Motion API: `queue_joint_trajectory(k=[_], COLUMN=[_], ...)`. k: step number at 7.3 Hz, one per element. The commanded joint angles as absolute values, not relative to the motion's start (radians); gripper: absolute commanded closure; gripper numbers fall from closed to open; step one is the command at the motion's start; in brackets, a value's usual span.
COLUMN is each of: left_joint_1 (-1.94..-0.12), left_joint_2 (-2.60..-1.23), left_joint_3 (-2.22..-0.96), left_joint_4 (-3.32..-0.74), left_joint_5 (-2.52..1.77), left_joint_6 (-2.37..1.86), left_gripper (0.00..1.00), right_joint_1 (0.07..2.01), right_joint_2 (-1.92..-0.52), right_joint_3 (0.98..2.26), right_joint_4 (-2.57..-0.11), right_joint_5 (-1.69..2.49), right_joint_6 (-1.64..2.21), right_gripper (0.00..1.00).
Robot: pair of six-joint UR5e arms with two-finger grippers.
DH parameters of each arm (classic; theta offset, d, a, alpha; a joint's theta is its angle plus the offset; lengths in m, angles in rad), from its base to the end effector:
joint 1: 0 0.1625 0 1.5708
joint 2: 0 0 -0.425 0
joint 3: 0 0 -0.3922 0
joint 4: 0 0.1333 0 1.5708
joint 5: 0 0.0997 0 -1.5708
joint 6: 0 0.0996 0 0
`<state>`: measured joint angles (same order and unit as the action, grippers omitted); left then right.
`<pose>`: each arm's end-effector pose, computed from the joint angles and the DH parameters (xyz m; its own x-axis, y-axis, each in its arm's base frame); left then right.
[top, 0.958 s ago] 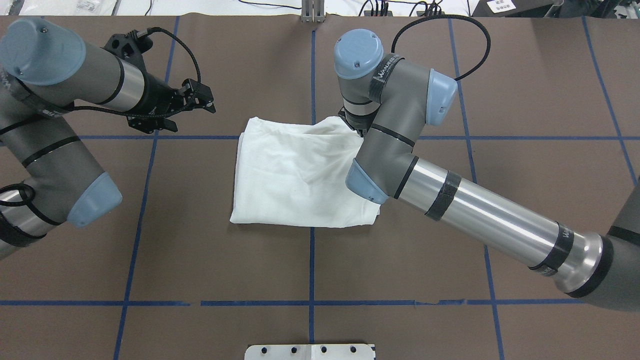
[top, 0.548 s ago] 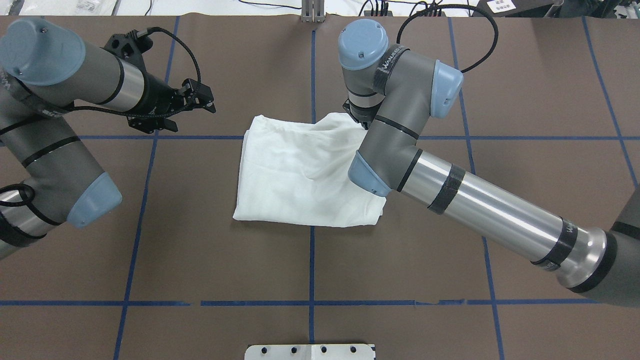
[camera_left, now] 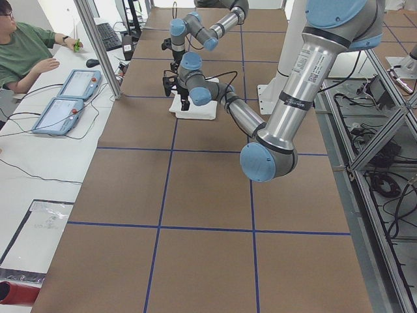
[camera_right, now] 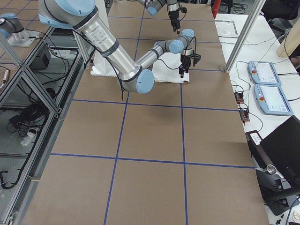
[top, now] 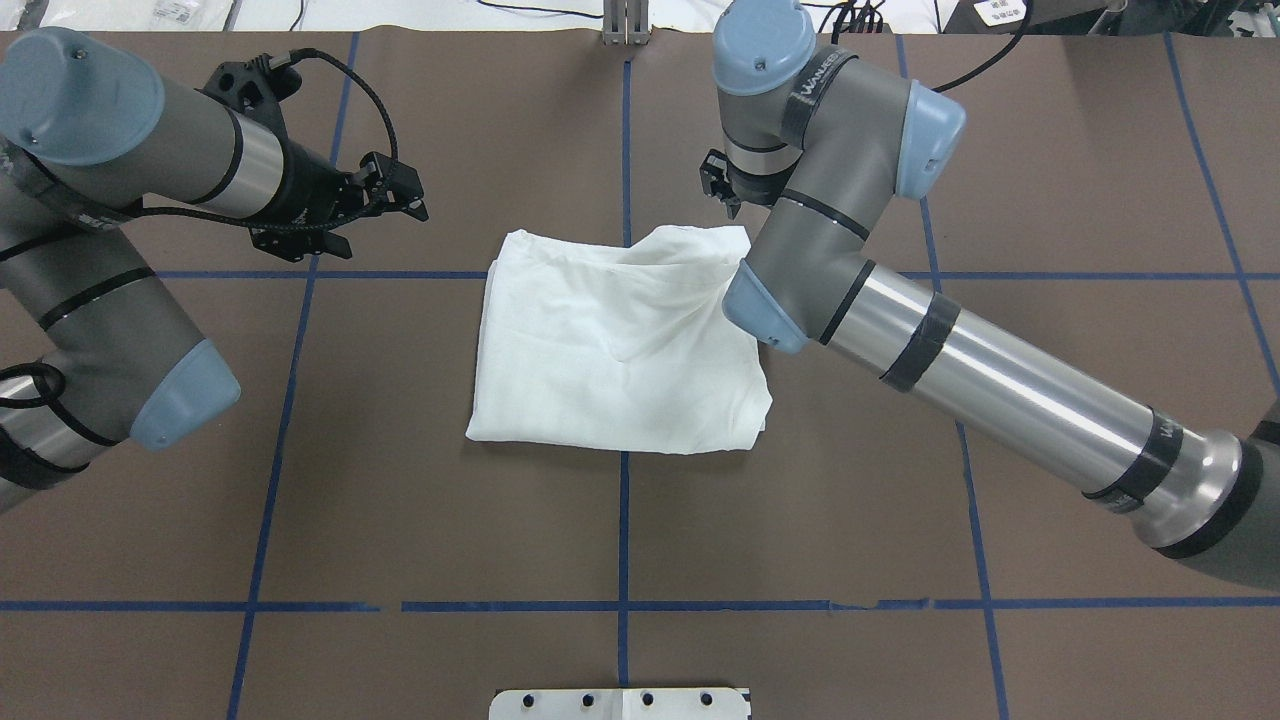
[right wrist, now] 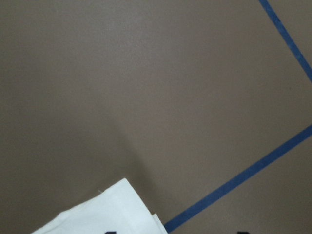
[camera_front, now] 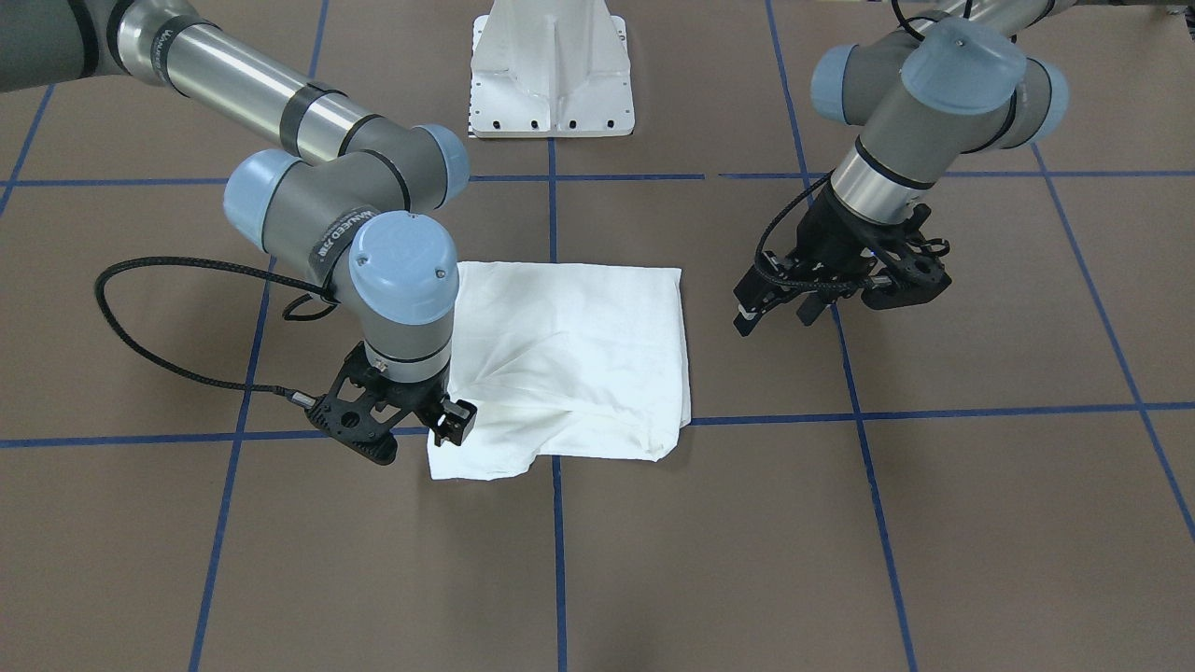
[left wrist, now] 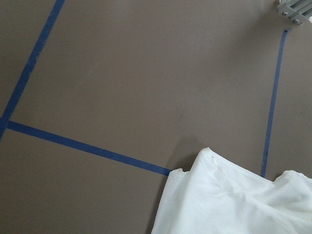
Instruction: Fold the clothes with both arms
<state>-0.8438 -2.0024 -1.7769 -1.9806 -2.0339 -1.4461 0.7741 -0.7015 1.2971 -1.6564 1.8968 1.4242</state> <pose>0.3457 -0.5222 0.2732 0.3807 -0.2606 -0.8872 0.3668 0.9233 -0.1138 -0.4886 -0.6195 0.2504 0.6978 0.4887 0.5238 -0.4534 0.8674 -0.2052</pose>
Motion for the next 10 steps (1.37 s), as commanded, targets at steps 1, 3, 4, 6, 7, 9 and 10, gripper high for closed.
queue_joint_trajectory(k=[1,3,4,6,7,9,10], left_joint_1=[-0.899,-1.035,-1.127,-1.303,-1.378,-1.478,-1.530], left_joint_2=[-1.965,-1.837,-1.750,-1.607,-1.527,-1.424,-1.389], left_joint_3=[-1.799,-1.828,-1.847,-1.848,-1.848,-1.847,-1.842], left_joint_4=[-1.973,-1.974,-1.973,-1.970,-1.970,-1.970,-1.968], left_joint_5=[-2.060,-2.138,-2.170,-2.233,-2.233,-2.232,-2.232], left_joint_6=[-1.351,-1.124,-0.951,-0.637,-0.462,-0.176,-0.063], left_gripper=[0.00,0.00,0.00,0.00,0.00,0.00,0.00], right_joint_1=[0.886,1.061,1.156,1.331,1.417,1.546,1.580], right_joint_2=[-0.765,-0.942,-1.053,-1.266,-1.376,-1.536,-1.569], right_joint_3=[1.353,1.519,1.592,1.675,1.715,1.768,1.784], right_joint_4=[-1.641,-1.651,-1.657,-1.658,-1.658,-1.705,-1.768], right_joint_5=[1.975,2.093,2.146,2.233,2.265,2.287,2.286], right_joint_6=[1.210,0.914,0.746,0.404,0.256,-0.041,-0.169], right_gripper=[0.00,0.00,0.00,0.00,0.00,0.00,0.00])
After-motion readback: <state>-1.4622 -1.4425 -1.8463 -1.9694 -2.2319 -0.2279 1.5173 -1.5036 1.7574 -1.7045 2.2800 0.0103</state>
